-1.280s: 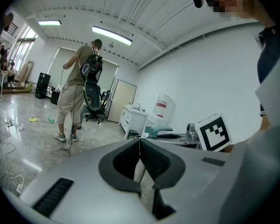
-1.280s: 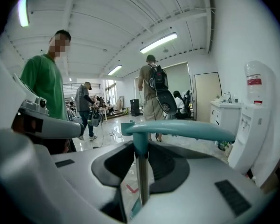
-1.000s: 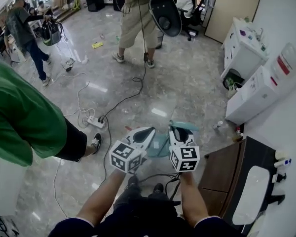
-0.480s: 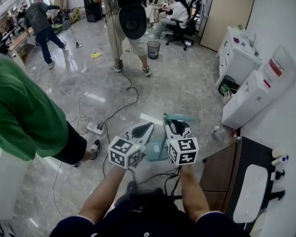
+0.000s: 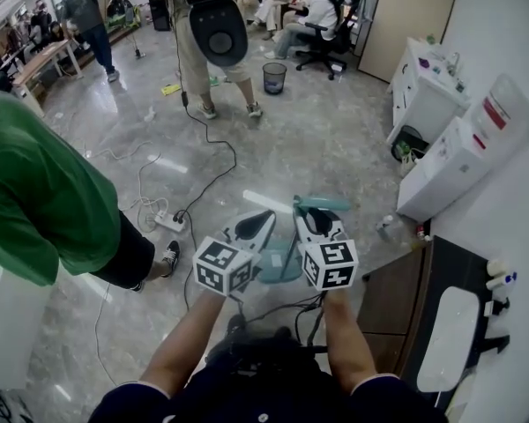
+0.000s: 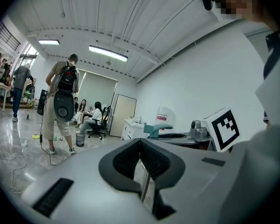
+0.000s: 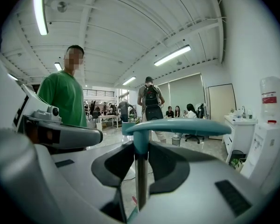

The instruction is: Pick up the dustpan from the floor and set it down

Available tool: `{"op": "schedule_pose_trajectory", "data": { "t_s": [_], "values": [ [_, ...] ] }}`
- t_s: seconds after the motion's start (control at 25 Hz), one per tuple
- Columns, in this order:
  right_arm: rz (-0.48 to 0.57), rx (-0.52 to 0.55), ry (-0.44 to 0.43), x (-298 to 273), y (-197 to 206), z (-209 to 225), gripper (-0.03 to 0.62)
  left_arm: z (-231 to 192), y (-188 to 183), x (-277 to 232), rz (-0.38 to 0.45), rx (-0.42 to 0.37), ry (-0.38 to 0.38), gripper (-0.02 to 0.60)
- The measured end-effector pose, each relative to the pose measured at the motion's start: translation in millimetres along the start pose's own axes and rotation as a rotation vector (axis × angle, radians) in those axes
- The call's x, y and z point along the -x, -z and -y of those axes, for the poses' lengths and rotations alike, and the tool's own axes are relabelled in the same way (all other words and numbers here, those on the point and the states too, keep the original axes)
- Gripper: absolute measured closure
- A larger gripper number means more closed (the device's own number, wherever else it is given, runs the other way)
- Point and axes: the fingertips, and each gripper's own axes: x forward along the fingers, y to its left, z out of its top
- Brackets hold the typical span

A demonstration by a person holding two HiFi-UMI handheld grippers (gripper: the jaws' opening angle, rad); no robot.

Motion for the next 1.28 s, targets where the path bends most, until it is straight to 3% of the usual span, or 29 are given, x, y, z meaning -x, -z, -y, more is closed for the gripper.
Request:
{"op": "schedule_pose_trajectory", "data": {
  "t_s": [0.6,1.28],
  "values": [
    [-0.083,-0.014,0.004,-18,43,20,0.49,-12,32,-13,-0.066,-0.001,-0.024,0.568],
    [-0.263,-0.012,0.076,-103,200,103,0.49,-65,135,-69,-0.214,0.047,-0.044,0.568]
  ]
}}
